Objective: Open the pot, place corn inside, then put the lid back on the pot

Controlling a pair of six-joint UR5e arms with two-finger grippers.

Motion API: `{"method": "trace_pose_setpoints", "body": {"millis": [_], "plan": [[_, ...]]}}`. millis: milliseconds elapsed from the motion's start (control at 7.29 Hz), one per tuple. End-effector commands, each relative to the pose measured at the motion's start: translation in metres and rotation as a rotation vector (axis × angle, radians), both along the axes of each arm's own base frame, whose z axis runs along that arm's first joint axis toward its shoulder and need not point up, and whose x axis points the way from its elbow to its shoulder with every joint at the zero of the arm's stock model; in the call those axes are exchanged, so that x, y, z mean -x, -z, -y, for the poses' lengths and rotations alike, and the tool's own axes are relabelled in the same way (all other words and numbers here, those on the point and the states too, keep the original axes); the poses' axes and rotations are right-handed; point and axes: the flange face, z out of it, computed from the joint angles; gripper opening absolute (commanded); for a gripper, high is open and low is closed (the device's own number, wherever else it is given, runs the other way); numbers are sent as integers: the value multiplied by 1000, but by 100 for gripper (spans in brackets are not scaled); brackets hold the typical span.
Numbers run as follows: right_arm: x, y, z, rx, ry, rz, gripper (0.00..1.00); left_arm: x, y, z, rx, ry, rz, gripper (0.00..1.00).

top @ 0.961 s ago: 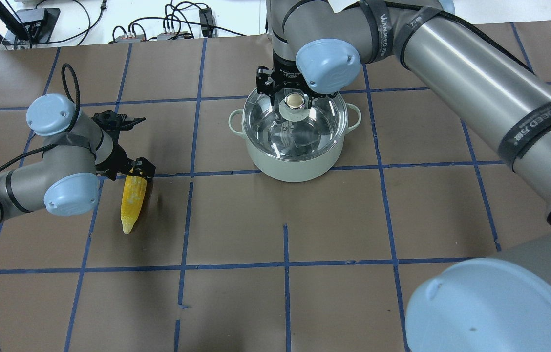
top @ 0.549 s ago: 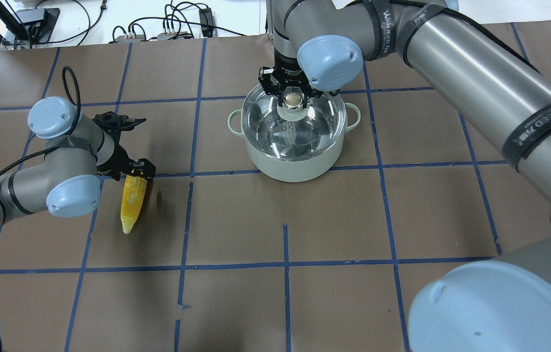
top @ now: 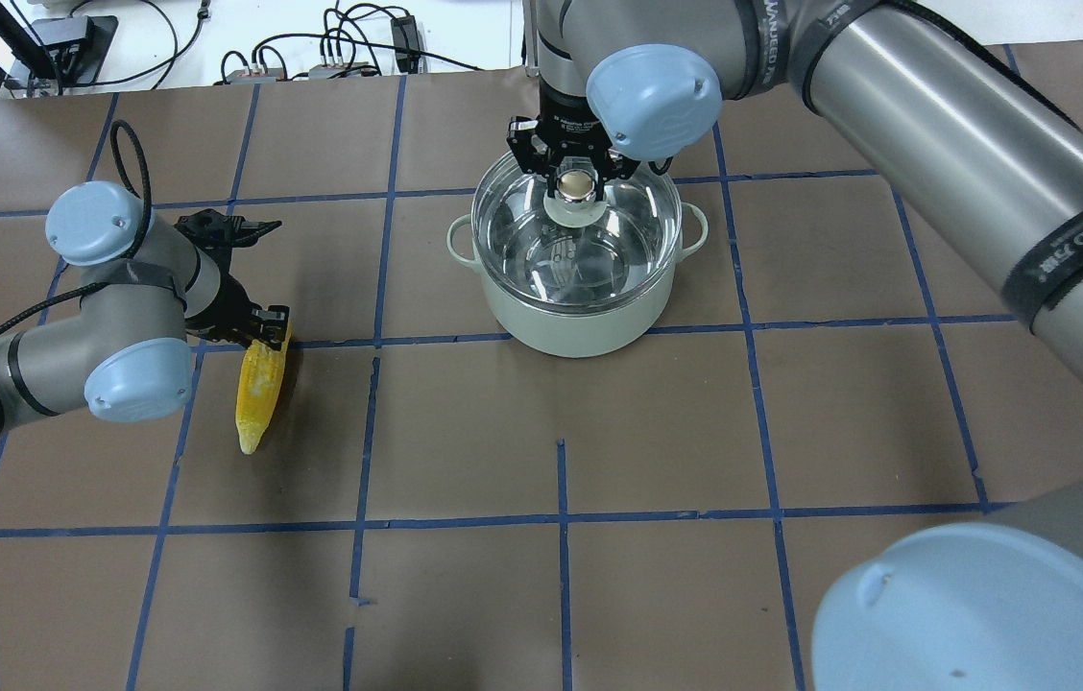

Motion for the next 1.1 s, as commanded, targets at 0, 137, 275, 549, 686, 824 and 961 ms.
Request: {"method": "trace_pose_setpoints", "body": {"millis": [0,137,275,549,686,824,961], "plan": [[21,-42,8,8,-73,-11,36,-3,-55,12,-46,-43,62,1],[58,-44,23,-22,-48,-9,33,-4,-85,16,-61,-54,59,1],[100,-46,38,-20,-80,-13,32,4,-115,18,-90,-98,47,1],[159,-42,53,-34,-109,-24,30,77,-176,28,-102,-174,40,2],[195,-37,62,-36,-165,-20,28,125,-197,37,-101,-204,36,2],[231,-28,71,-53,-138,-11,28,168,-203,51,-88,-198,32,2],[243,-24,73,-59,-152,-11,28,208,-197,65,-82,-174,31,2]]}}
